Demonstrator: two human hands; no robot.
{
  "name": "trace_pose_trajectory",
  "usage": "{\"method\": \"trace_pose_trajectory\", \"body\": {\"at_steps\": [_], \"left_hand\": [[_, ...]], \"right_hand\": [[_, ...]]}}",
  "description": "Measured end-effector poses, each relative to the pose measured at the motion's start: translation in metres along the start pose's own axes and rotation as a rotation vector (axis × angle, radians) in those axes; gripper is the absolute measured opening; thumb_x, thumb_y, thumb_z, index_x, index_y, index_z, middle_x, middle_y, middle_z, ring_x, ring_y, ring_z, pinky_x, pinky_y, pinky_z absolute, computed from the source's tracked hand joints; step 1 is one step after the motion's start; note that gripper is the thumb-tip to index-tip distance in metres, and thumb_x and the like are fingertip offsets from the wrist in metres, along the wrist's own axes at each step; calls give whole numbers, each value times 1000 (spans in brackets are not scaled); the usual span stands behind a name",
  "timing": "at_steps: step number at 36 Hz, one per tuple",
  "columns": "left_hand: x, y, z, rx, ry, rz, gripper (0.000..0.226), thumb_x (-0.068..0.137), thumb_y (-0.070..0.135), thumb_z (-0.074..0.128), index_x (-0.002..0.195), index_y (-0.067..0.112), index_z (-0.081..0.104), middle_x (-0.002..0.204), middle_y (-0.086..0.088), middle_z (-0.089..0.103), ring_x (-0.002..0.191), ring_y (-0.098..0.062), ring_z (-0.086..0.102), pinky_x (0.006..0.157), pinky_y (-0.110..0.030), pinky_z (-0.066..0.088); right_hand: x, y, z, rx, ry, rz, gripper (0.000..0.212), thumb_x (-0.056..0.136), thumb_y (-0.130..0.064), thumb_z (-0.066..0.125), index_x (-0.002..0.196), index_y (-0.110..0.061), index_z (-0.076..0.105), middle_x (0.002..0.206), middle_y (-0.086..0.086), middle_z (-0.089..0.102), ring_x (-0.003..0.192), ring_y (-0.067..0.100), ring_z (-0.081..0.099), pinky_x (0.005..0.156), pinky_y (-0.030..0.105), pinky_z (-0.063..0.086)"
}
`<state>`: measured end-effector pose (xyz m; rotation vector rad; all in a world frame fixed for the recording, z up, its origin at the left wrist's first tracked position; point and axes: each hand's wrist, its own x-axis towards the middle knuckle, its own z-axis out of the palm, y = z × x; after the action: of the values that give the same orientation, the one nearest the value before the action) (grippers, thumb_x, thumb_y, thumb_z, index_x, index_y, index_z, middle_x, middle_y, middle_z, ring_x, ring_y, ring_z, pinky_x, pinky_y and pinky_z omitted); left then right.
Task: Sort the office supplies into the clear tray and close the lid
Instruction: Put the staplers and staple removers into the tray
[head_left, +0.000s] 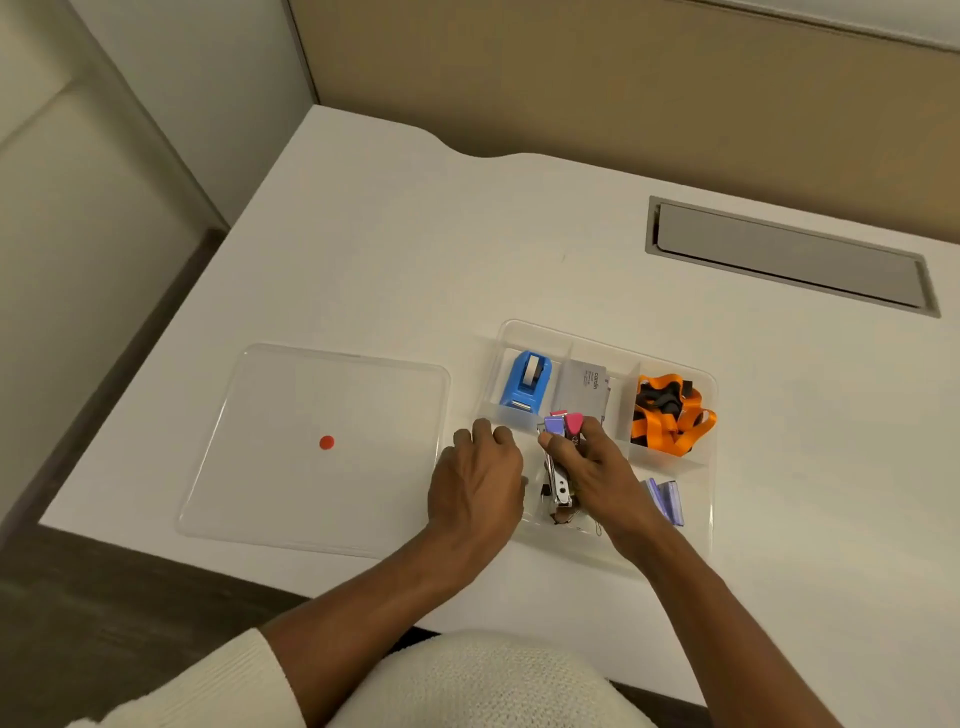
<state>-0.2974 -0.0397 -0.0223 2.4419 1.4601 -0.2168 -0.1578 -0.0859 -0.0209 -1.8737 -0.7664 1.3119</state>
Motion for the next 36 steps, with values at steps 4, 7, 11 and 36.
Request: {"method": "trace_pose_trajectory", "body": {"at_steps": [4,7,11,36], "left_hand": [[-2,-10,-5,-80,57,-18,46,103,49,54,130,12,57,123,-7,61,107,-24,63,80,-32,50],[-6,-25,-10,-111,141,-56,29,103,39,55,119,14,59,113,-4,62,96,-22,66,69,-31,48],[-4,-50,-5,-328,150,-211,26,97,38,68,108,15,61,106,-1,66,89,-23,68,71,-38,57],[4,-70,8,-645,-141,-246,8,96,14,70,104,14,68,101,-3,71,90,-23,72,86,-32,62]], "right_hand": [[-2,-1,3,-32,16,19,30,99,-43,59,121,-24,50,106,7,65,94,16,65,50,15,51],[-3,-4,6,-33,23,25,29,99,-42,60,121,-26,49,112,9,65,96,18,67,46,16,51],[-1,-9,11,-112,50,41,30,98,-43,60,119,-27,46,106,5,63,89,19,69,54,31,62],[15,-5,105,-1113,423,62,52,103,-44,49,142,-12,37,123,12,56,105,26,60,72,33,44]]}}
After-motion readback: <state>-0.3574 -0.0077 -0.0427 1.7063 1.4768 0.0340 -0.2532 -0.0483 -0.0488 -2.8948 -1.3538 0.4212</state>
